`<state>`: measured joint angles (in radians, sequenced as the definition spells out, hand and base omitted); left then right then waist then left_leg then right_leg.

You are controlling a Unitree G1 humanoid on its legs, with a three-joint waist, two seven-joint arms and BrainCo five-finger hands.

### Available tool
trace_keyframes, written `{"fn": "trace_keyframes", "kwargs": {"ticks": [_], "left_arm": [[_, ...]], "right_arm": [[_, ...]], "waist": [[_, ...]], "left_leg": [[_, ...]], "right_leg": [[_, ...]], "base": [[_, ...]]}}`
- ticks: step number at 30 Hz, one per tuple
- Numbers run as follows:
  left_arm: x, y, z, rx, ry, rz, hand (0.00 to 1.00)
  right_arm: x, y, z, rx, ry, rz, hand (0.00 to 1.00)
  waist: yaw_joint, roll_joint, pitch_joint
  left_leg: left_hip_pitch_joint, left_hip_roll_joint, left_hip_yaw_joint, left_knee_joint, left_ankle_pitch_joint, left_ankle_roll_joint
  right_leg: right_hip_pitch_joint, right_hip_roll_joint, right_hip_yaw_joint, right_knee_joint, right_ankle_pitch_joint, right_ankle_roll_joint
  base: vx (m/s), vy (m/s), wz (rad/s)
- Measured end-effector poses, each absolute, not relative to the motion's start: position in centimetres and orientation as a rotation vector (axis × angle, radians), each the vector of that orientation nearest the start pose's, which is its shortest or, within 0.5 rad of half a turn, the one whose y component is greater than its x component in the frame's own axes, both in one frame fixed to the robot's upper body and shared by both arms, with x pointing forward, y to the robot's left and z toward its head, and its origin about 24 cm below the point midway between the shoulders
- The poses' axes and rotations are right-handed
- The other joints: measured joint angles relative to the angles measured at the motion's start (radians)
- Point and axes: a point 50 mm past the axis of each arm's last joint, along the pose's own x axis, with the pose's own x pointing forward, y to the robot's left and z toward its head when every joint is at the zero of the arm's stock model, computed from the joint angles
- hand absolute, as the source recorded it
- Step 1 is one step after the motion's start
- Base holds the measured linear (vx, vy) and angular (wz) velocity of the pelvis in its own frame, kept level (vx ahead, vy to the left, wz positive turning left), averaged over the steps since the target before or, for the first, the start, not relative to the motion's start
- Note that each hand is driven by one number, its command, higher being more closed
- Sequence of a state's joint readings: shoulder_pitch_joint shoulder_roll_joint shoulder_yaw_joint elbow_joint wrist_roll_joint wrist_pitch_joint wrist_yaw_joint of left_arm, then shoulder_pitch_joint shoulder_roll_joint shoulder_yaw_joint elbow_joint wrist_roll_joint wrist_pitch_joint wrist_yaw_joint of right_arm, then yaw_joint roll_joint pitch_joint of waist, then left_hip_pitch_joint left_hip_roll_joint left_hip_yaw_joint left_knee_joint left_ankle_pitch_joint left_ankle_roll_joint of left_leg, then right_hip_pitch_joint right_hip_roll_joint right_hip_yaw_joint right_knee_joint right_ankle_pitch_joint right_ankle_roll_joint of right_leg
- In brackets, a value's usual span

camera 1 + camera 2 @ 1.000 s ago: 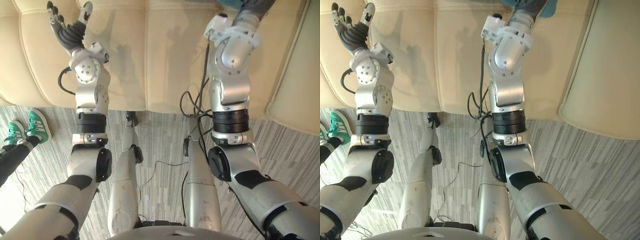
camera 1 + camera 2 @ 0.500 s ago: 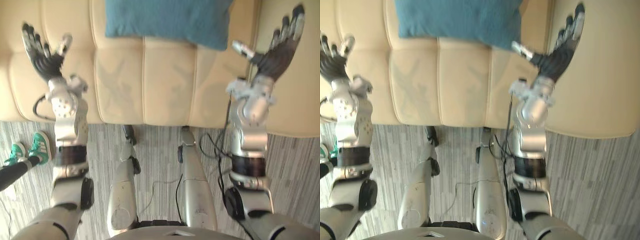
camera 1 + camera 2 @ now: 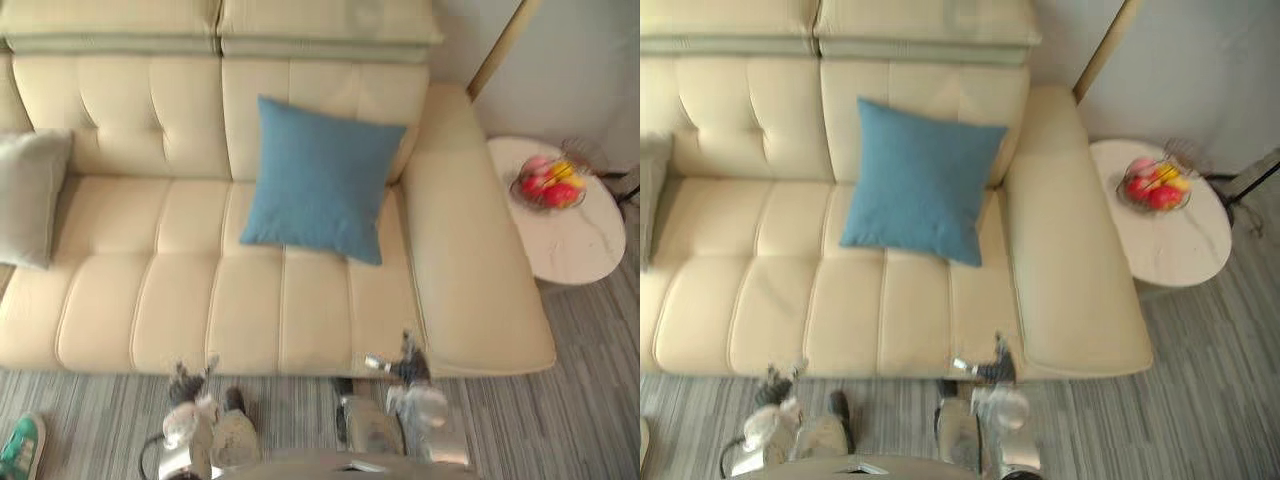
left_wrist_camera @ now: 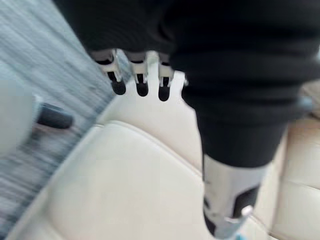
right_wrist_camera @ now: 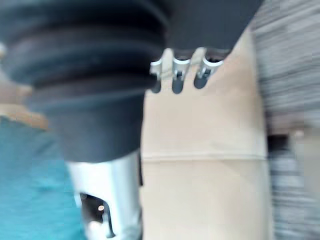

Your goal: Pick up cushions and gather them together orderly.

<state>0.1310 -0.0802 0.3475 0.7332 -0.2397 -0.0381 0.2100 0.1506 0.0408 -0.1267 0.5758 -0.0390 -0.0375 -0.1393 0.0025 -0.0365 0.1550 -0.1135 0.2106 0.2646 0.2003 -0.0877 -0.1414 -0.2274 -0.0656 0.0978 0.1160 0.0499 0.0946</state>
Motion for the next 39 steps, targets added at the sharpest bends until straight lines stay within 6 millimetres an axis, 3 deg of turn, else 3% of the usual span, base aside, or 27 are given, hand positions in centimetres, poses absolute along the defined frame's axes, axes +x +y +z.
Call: {"fn": "trace_keyframes", "kwargs": {"ticks": [2, 5, 9, 17, 18, 19, 20, 22, 23, 25, 26, 27, 28, 29, 32, 34, 35, 37, 38, 39], "left_arm": [[10.9, 20.1, -14.3, -0.313, 0.898, 0.676, 0.00], [9.7, 19.7, -15.3, -0.317, 0.984, 0.663, 0.00], [9.3, 19.3, -15.7, -0.296, 1.026, 0.619, 0.00], [9.8, 19.7, -15.5, -0.248, 1.021, 0.606, 0.00], [10.0, 20.0, -15.4, -0.241, 1.014, 0.625, 0.00], [10.5, 20.4, -15.1, -0.246, 0.992, 0.654, 0.00], [10.3, 20.6, -15.1, -0.247, 0.993, 0.678, 0.00], [11.1, 20.7, -14.8, -0.259, 0.965, 0.708, 0.00], [11.4, 20.7, -14.7, -0.249, 0.955, 0.702, 0.00], [11.0, 20.8, -14.7, -0.236, 0.960, 0.701, 0.00], [10.9, 21.0, -14.6, -0.239, 0.955, 0.711, 0.00], [11.0, 21.2, -14.5, -0.241, 0.948, 0.718, 0.00], [10.6, 20.9, -14.7, -0.257, 0.959, 0.727, 0.00], [10.3, 20.4, -14.8, -0.276, 0.969, 0.726, 0.00], [10.2, 19.4, -15.0, -0.269, 0.986, 0.686, 0.00], [10.6, 18.7, -15.1, -0.250, 0.994, 0.638, 0.00], [10.5, 18.5, -15.1, -0.241, 0.999, 0.623, 0.00], [10.3, 18.7, -15.2, -0.224, 1.006, 0.612, 0.00], [10.5, 19.7, -15.0, -0.200, 0.991, 0.621, 0.00], [10.9, 20.1, -14.8, -0.200, 0.974, 0.629, 0.00]], "right_arm": [[13.7, -17.8, -12.8, 0.011, 0.815, -0.309, 0.00], [12.2, -19.3, -14.0, 0.028, 0.912, -0.378, 0.00], [10.5, -20.4, -14.9, 0.051, 0.995, -0.443, 0.00], [10.4, -20.3, -15.1, 0.089, 1.007, -0.467, 0.00], [10.9, -20.1, -14.9, 0.079, 0.996, -0.448, 0.00], [11.6, -19.6, -14.8, 0.078, 0.981, -0.428, 0.00], [12.2, -19.3, -14.6, 0.084, 0.965, -0.425, 0.00], [13.2, -19.4, -14.3, 0.083, 0.934, -0.423, 0.00], [12.6, -19.4, -14.5, 0.081, 0.950, -0.429, 0.00], [11.8, -19.2, -14.8, 0.080, 0.977, -0.433, 0.00], [11.7, -18.9, -14.9, 0.083, 0.986, -0.424, 0.00], [12.1, -18.8, -14.9, 0.084, 0.984, -0.420, 0.00], [13.0, -18.8, -14.6, 0.078, 0.964, -0.411, 0.00], [13.6, -19.1, -14.4, 0.068, 0.948, -0.409, 0.00], [15.3, -19.8, -13.7, 0.030, 0.910, -0.390, 0.00], [15.9, -20.2, -13.5, 0.017, 0.896, -0.392, 0.00], [16.0, -20.4, -13.4, 0.011, 0.895, -0.396, 0.00], [15.2, -20.2, -13.9, 0.017, 0.924, -0.398, 0.00], [14.6, -19.7, -14.3, 0.041, 0.949, -0.405, 0.00], [14.2, -19.5, -14.5, 0.051, 0.963, -0.414, 0.00]], "waist": [[0.009, 0.003, -0.037], [0.012, 0.017, -0.080], [0.012, 0.027, -0.093], [0.032, 0.001, -0.079], [0.039, -0.002, -0.069], [0.044, -0.021, -0.059], [0.061, -0.009, -0.063], [0.046, -0.007, -0.027], [0.047, -0.012, -0.029], [0.052, -0.030, -0.036], [0.055, -0.042, -0.042], [0.062, -0.048, -0.047], [0.075, -0.015, -0.052], [0.087, 0.003, -0.047], [0.085, 0.049, -0.022], [0.075, 0.074, 0.003], [0.070, 0.080, 0.006], [0.067, 0.075, 0.003], [0.061, 0.023, 0.008], [0.062, 0.006, 0.011]], "left_leg": [[0.043, 0.000, 0.018, -0.028, 0.000, -0.003], [0.108, -0.003, 0.035, -0.071, 0.007, -0.013], [0.169, -0.007, 0.041, -0.107, 0.013, -0.019], [0.218, -0.009, 0.130, -0.059, -0.027, -0.015], [0.205, -0.005, 0.159, -0.028, -0.052, -0.004], [0.190, -0.017, 0.167, 0.001, -0.067, 0.031], [0.180, -0.016, 0.163, -0.008, -0.063, 0.051], [0.162, 0.011, 0.175, 0.016, -0.042, 0.041], [0.153, 0.016, 0.148, 0.030, -0.040, 0.041], [0.133, 0.017, 0.100, 0.050, -0.020, 0.034], [0.105, 0.016, 0.077, 0.071, -0.011, 0.031], [0.090, 0.020, 0.062, 0.087, 0.003, 0.031], [0.039, 0.047, 0.049, 0.093, 0.048, 0.061], [0.026, 0.055, 0.047, 0.069, 0.100, 0.070], [0.006, 0.058, 0.035, -0.013, 0.162, 0.046], [0.009, 0.060, 0.030, -0.055, 0.174, 0.014], [0.026, 0.053, 0.034, -0.088, 0.192, 0.016], [0.057, 0.031, 0.031, -0.157, 0.185, -0.011], [0.058, -0.008, 0.031, -0.146, 0.132, -0.028], [0.036, -0.034, 0.018, -0.005, 0.097, 0.031]], "right_leg": [[0.036, 0.000, 0.001, -0.037, 0.014, -0.003], [0.093, 0.001, 0.004, -0.081, 0.028, 0.000], [0.141, 0.004, 0.007, -0.096, 0.031, 0.004], [0.140, 0.014, 0.085, -0.077, 0.058, -0.007], [0.118, 0.021, 0.069, -0.060, 0.079, -0.026], [0.095, 0.019, 0.039, -0.069, 0.119, -0.074], [0.084, 0.021, 0.008, -0.097, 0.152, -0.106], [-0.028, -0.048, -0.212, 0.431, -0.123, -0.106], [-0.023, -0.074, -0.231, 0.582, -0.167, -0.099], [0.051, -0.133, -0.235, 0.754, -0.182, -0.048], [0.085, -0.149, -0.228, 0.728, -0.185, -0.001], [0.088, -0.131, -0.241, 0.693, -0.202, 0.017], [0.101, -0.087, -0.258, 0.591, -0.204, 0.015], [0.136, -0.056, -0.262, 0.473, -0.215, -0.003], [0.209, -0.008, -0.274, 0.223, -0.221, -0.014], [0.227, 0.001, -0.275, 0.156, -0.216, -0.027], [0.220, 0.000, -0.277, 0.153, -0.207, -0.026], [0.222, -0.009, -0.275, 0.145, -0.201, -0.037], [0.216, -0.055, -0.266, 0.115, -0.193, -0.046], [0.204, -0.086, -0.263, 0.114, -0.189, -0.051]], "base": [[0.07, 0.019, -0.21], [0.07, 0.005, -0.14], [0.05, 0.007, -0.05], [-0.03, 0.031, -0.35], [-0.18, 0.027, -0.92], [-0.20, 0.023, -1.17], [-0.22, -0.026, -1.11], [-0.21, -0.057, -0.25], [-0.13, -0.069, 0.60], [-0.12, -0.158, 0.66], [-0.09, -0.195, 0.42], [-0.12, -0.187, 0.13], [-0.17, -0.162, -0.19], [-0.28, -0.206, -0.31], [-0.23, -0.160, -0.19], [-0.31, -0.050, 0.01], [-0.40, 0.018, 0.01], [-0.30, 0.079, -0.04], [-0.19, 0.125, -0.18], [-0.17, 0.124, -0.32]]}}
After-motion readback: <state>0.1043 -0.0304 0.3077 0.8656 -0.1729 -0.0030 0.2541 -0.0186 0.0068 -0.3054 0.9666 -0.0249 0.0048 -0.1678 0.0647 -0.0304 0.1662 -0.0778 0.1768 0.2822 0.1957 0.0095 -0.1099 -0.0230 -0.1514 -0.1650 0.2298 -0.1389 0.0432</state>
